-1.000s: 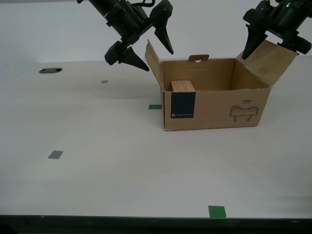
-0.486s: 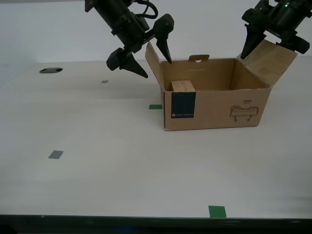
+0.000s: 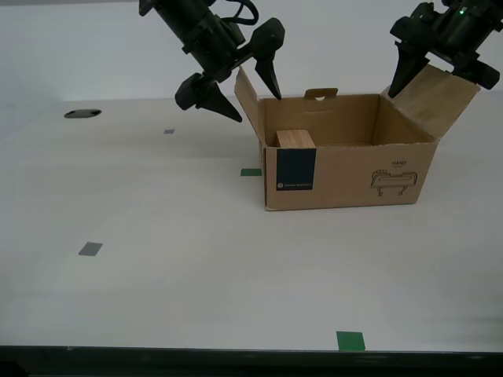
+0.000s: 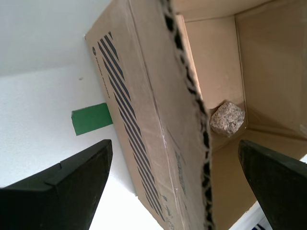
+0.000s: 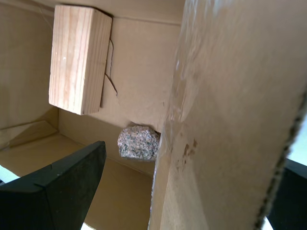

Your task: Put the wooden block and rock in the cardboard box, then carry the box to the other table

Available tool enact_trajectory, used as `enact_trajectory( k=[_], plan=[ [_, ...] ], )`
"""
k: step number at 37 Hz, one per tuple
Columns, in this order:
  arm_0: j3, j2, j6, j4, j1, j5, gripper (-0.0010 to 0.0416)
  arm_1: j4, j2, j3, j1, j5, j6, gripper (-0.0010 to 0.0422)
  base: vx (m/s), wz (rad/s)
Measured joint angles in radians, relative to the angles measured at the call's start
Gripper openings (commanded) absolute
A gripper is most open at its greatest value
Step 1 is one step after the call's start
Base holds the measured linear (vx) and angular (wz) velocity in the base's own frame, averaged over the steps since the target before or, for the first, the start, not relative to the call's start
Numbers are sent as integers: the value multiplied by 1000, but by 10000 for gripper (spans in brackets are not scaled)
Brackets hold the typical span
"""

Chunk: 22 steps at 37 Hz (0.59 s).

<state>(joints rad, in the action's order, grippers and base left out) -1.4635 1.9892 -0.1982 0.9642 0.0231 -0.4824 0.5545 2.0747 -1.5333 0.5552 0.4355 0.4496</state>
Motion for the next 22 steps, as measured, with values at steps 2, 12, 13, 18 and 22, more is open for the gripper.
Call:
enact_trajectory(
  k=[2, 12, 13, 18, 22],
  plan=[
    [7, 0, 0, -1, 0, 0, 387, 0, 1, 0, 1, 0, -9, 357, 0, 0],
    [25, 0, 0, -22, -2, 0, 387, -3, 1, 0, 1, 0, -11, 357, 0, 0],
    [25, 0, 0, -23, -2, 0, 387, -3, 1, 0, 1, 0, -11, 357, 0, 0],
    [25, 0, 4, -23, -4, 0, 387, -3, 1, 0, 2, 0, -2, 357, 0, 0],
    [25, 0, 5, -24, -5, 0, 386, -3, 1, 0, 2, 0, 2, 357, 0, 0]
  ],
)
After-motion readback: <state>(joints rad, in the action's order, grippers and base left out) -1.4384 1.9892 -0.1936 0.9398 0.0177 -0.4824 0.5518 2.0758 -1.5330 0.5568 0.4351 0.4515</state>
